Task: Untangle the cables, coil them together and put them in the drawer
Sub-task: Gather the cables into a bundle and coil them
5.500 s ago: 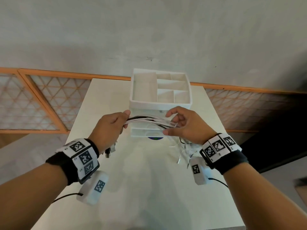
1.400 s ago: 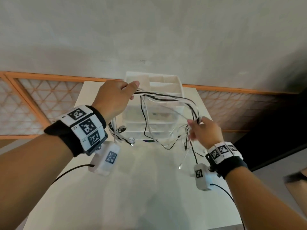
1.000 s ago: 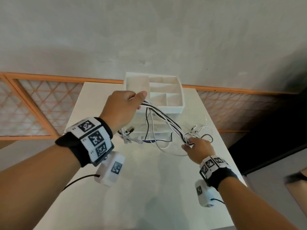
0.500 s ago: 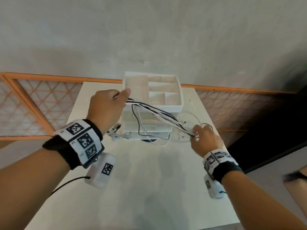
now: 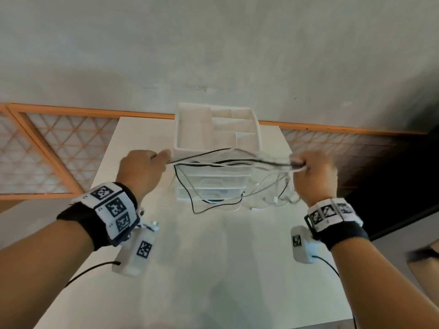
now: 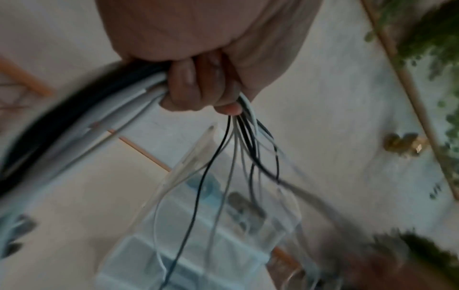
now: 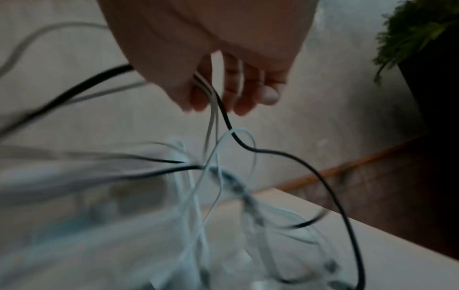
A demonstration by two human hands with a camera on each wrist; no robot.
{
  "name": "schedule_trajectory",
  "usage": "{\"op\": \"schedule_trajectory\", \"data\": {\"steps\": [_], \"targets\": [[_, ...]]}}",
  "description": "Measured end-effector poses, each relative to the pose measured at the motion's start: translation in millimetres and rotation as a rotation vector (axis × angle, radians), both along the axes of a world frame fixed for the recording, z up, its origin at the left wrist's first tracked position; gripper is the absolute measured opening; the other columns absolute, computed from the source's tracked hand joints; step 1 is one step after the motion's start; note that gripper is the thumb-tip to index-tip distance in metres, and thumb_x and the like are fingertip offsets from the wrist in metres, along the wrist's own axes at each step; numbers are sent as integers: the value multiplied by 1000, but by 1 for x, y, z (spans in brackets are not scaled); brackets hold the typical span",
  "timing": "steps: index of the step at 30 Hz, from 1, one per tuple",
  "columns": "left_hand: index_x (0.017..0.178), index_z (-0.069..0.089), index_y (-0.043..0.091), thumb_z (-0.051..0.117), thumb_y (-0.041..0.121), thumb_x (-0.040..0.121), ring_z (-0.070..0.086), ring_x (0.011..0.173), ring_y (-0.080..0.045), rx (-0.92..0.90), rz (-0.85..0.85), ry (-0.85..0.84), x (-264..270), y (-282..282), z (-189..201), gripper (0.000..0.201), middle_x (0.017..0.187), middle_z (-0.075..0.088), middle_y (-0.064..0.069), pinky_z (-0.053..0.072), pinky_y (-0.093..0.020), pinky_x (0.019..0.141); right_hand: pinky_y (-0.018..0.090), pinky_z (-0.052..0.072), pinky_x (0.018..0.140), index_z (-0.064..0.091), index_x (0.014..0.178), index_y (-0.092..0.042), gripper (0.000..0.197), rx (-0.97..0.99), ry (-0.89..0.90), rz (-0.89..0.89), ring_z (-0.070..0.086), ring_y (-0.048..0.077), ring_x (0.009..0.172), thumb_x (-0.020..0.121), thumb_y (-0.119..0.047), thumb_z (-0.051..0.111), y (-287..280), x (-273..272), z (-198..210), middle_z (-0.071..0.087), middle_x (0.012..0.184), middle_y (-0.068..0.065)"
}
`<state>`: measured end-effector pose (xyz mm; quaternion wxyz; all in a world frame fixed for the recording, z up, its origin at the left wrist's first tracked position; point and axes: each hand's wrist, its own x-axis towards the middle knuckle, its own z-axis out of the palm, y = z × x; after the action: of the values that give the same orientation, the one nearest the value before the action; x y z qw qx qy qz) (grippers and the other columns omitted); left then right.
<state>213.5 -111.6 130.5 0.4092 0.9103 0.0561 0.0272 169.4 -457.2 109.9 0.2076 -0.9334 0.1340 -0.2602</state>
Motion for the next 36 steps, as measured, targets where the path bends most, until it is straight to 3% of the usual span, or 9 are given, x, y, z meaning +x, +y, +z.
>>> {"op": "schedule_trajectory", "data": {"steps": [6, 9, 13, 18, 23, 26, 31, 33, 36], "targets": [[71, 59, -11, 59, 48, 91, 30, 51, -24, -373, 52, -104, 2, -15, 11, 62, 46, 35, 0, 30, -38, 60, 35, 47, 75, 65, 90, -22, 18, 79, 730, -75, 63, 36, 97, 96, -34, 52, 14, -9, -85, 65, 100, 14], [61, 61, 5, 59, 48, 92, 33, 45, -21, -297, -69, -47, -1, -22, 13, 53, 35, 35, 9, 30, -31, 58, 46, 54, 81, 71, 96, -20, 17, 558, 512, -83, 63, 26, 81, 95, -26, 55, 7, 15, -68, 74, 101, 12], [59, 60, 13, 54, 45, 96, 47, 50, -15, 3, -220, 28, -11, -27, 9, 50, 48, 49, 5, 30, -28, 50, 34, 51, 61, 63, 99, -12, 24, 1038, 30, 192, 62, 20, 65, 106, -20, 42, 18, 19, 11, 67, 85, 7], [60, 61, 13, 54, 47, 96, 49, 55, -14, 134, -265, 189, -13, -27, -5, 50, 52, 51, 4, 30, -27, 51, 29, 52, 86, 53, 112, -30, 17, 652, -416, 238, 64, 7, 87, 101, -43, 52, 16, 16, 42, 63, 99, -10], [62, 62, 11, 54, 44, 97, 50, 57, -15, 68, -148, 114, -11, -16, -3, 49, 53, 52, 4, 30, -28, 52, 55, 52, 96, 52, 106, -34, 63, 593, 80, -57, 68, 30, 100, 78, -85, 31, -4, 16, 7, 69, 106, 3], [62, 61, 12, 52, 43, 98, 50, 57, -13, 107, -182, 115, -11, -20, -2, 49, 54, 52, 5, 30, -26, 51, 57, 54, 94, 59, 93, -27, 46, 857, -37, 64, 69, 26, 89, 92, -69, 40, 5, 20, 9, 67, 90, 2], [66, 64, 10, 51, 46, 98, 49, 57, -14, 195, -202, 201, -11, -24, -6, 50, 55, 53, 3, 31, -27, 50, 33, 53, 95, 53, 114, -23, 22, 606, -400, 310, 64, 8, 104, 103, -41, 47, 20, 25, 49, 61, 106, -24], [69, 66, 6, 51, 46, 97, 50, 57, -16, 199, -176, 218, -11, -20, -7, 51, 56, 54, 0, 31, -28, 50, 13, 42, 98, 48, 124, -11, 35, 474, -413, 297, 54, -8, 116, 102, -38, 49, 22, 21, 54, 56, 128, -11], [67, 65, 5, 52, 44, 98, 49, 55, -18, 162, -118, 180, -11, -11, -6, 51, 55, 53, -2, 30, -29, 50, 12, 41, 100, 48, 123, -23, 40, 452, -264, 216, 53, 7, 129, 97, -53, 51, 19, 9, 39, 50, 138, -12]]}}
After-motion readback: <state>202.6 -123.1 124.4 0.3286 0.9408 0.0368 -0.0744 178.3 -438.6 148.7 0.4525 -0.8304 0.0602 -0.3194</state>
